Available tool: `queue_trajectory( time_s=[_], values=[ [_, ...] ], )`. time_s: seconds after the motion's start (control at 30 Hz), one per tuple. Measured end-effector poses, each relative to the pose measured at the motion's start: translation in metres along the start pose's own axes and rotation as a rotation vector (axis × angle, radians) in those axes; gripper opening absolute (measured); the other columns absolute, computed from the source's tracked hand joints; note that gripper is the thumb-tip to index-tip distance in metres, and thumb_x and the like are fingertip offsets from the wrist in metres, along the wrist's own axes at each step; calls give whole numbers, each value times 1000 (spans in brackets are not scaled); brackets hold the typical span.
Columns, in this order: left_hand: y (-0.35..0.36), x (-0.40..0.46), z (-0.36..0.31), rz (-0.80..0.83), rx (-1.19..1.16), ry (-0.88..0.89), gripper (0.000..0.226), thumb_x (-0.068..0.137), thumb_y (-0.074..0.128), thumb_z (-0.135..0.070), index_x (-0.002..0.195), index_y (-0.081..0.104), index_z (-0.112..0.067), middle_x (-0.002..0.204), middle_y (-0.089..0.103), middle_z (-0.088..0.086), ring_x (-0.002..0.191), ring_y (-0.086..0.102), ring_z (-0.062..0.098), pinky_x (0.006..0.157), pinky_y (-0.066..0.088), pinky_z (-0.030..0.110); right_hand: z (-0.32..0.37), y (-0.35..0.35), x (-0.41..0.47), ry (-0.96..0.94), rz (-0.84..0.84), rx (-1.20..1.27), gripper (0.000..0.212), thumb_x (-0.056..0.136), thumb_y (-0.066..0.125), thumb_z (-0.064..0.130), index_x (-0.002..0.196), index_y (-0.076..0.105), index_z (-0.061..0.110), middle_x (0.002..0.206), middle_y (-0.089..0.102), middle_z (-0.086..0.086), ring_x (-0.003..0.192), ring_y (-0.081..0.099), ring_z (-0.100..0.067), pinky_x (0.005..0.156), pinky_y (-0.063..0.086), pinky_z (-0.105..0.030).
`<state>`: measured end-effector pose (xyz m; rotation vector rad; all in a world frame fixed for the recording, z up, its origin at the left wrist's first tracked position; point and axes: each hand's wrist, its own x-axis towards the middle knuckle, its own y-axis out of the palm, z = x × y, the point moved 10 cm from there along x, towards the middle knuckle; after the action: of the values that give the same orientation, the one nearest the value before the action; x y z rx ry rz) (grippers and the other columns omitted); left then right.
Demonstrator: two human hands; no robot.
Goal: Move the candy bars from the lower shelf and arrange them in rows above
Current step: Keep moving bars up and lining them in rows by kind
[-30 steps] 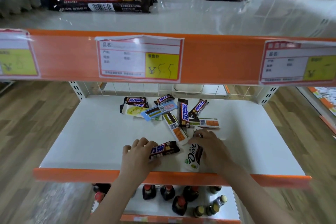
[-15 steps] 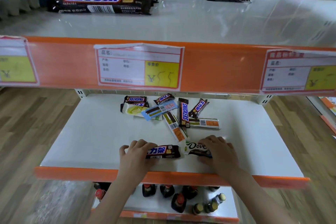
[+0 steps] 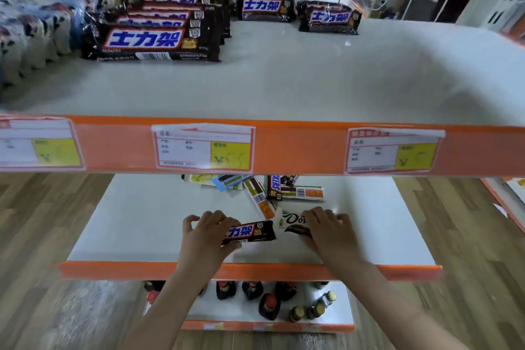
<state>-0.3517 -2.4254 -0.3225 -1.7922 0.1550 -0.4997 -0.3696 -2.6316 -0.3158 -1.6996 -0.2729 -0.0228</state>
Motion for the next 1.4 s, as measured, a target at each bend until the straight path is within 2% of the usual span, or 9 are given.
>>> queue_trajectory(
  time_s=[0.13, 0.3, 0.43, 0.53, 0.8, 0.93, 1.23, 1.3, 1.4],
  values=[
    [-31, -4, -12, -59, 55, 51, 39, 55, 85, -44, 87, 66, -32, 79, 58, -13, 72, 60, 13, 77, 29, 34, 3, -34, -11, -48, -91, -62, 51, 53, 85, 48, 88, 69, 14, 78, 61, -1, 61, 60, -20, 54, 47, -33],
    [-75, -14, -29, -69, 103, 69, 43, 49, 88, -44, 85, 68, -32, 78, 60, -11, 71, 61, 14, 73, 44, 40, 2, -73, -27, -24, -117, -54, 57, 41, 91, 46, 84, 71, 14, 74, 62, -2, 56, 60, -21, 50, 47, -31],
    [-112, -23, -40, -90, 112, 61, 43, 48, 88, -46, 83, 68, -33, 76, 60, -12, 70, 61, 14, 71, 45, 39, 2, -112, -42, -11, -153, -26, 60, 31, 93, 44, 79, 71, 14, 71, 63, -2, 54, 60, -21, 46, 46, -30],
    [-140, -33, -48, -126, 116, 60, 42, 49, 87, -46, 85, 67, -34, 78, 61, -13, 71, 61, 12, 75, 40, 38, 2, -139, -55, 0, -193, -22, 60, 31, 93, 43, 79, 72, 14, 73, 66, -2, 57, 63, -22, 49, 49, -33],
    [-212, -64, -75, -195, 74, 83, 43, 52, 86, -44, 89, 67, -32, 81, 61, -14, 76, 61, 13, 73, 44, 38, 2, -215, -96, -11, -304, -37, 58, 34, 93, 40, 82, 73, 15, 77, 68, -2, 63, 66, -23, 56, 51, -36],
    [-246, -75, -88, -226, 95, 122, 44, 52, 85, -47, 89, 66, -33, 83, 62, -14, 77, 61, 12, 72, 44, 39, 5, -245, -111, -31, -350, -51, 57, 37, 91, 45, 82, 73, 15, 78, 69, -1, 63, 66, -22, 57, 52, -37],
    [-307, -79, -97, -330, 100, 160, 43, 57, 82, -48, 94, 66, -31, 86, 62, -14, 82, 59, 12, 77, 34, 35, 3, -303, -118, -63, -510, -106, 54, 37, 91, 43, 80, 71, 17, 76, 66, 0, 62, 63, -21, 59, 51, -36],
    [-318, -79, -98, -360, 109, 173, 45, 56, 83, -47, 94, 66, -31, 85, 62, -14, 85, 55, 9, 77, 26, 32, 3, -314, -116, -74, -532, -121, 54, 38, 92, 42, 81, 71, 16, 76, 66, -1, 63, 64, -22, 59, 52, -36],
    [-333, -76, -97, -395, 111, 185, 45, 54, 84, -46, 92, 66, -29, 85, 63, -13, 86, 49, 7, 75, 24, 31, 2, -328, -111, -93, -569, -130, 55, 42, 92, 43, 84, 71, 15, 78, 67, -1, 67, 66, -22, 61, 52, -37]
  ],
)
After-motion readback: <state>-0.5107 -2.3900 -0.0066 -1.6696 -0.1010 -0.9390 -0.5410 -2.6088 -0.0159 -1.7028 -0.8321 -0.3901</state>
